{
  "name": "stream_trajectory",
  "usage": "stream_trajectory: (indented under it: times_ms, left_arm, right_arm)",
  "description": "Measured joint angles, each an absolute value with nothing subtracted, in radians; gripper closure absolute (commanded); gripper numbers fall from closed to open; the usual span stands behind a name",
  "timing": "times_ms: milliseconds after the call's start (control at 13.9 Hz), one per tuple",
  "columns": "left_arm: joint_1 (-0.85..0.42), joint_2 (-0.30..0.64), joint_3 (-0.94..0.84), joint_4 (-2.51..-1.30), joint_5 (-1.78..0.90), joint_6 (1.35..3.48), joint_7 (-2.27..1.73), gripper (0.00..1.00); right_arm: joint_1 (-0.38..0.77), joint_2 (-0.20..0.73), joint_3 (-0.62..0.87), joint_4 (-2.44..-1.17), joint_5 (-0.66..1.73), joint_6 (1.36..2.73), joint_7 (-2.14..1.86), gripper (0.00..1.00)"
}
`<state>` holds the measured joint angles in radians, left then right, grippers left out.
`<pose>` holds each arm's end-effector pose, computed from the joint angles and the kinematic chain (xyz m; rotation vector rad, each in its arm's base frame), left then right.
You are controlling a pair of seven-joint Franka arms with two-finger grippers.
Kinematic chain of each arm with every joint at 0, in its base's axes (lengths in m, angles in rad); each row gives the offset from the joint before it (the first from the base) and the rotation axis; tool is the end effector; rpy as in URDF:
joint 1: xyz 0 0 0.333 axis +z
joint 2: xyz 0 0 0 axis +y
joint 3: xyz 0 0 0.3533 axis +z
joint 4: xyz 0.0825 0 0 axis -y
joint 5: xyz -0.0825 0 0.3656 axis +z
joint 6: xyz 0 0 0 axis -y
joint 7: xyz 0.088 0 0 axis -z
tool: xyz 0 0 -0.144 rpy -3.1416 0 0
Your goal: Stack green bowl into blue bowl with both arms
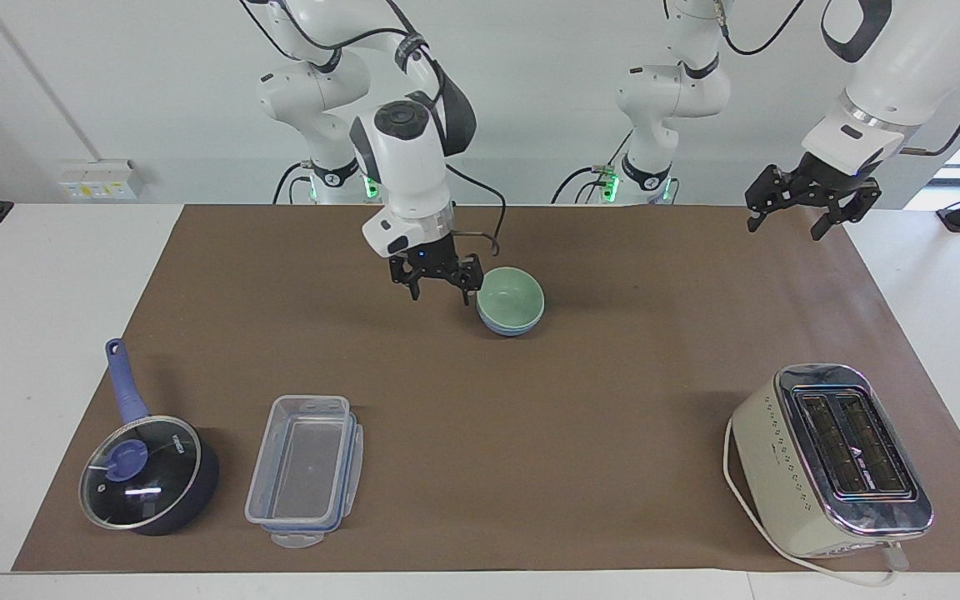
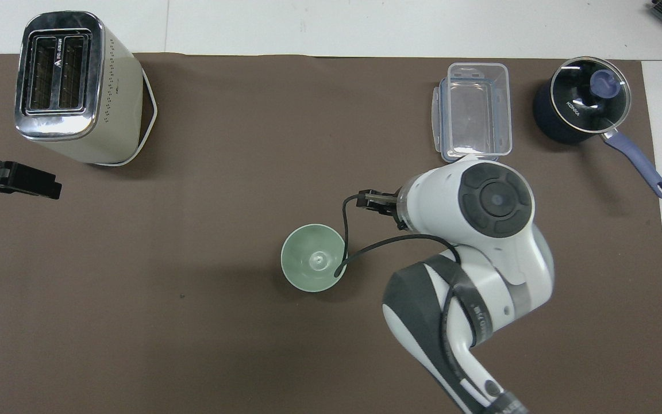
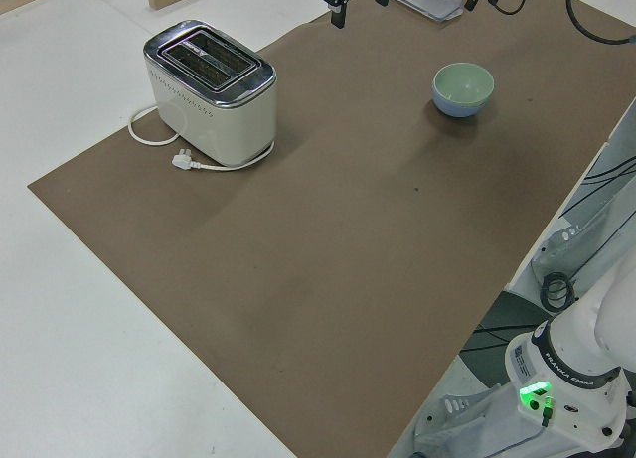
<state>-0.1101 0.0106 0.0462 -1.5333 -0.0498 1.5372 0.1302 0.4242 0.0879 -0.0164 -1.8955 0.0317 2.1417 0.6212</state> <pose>0.5349 -0.0417 0.6333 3.0773 -0.3019 -0.0078 0.5413 0.2367 0.4784 -3.0150 0.3456 -0.1897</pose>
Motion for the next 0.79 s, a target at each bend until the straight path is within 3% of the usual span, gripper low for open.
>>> stream_trajectory:
  times_ms: [789]
  left_arm:
    - [-0.11,0.011,0.044,-1.533,-0.05,1.537,0.13,0.0]
  right_arm:
    - [0.151,-0.078,-0.022,-1.737,0.008,1.805,0.365,0.0]
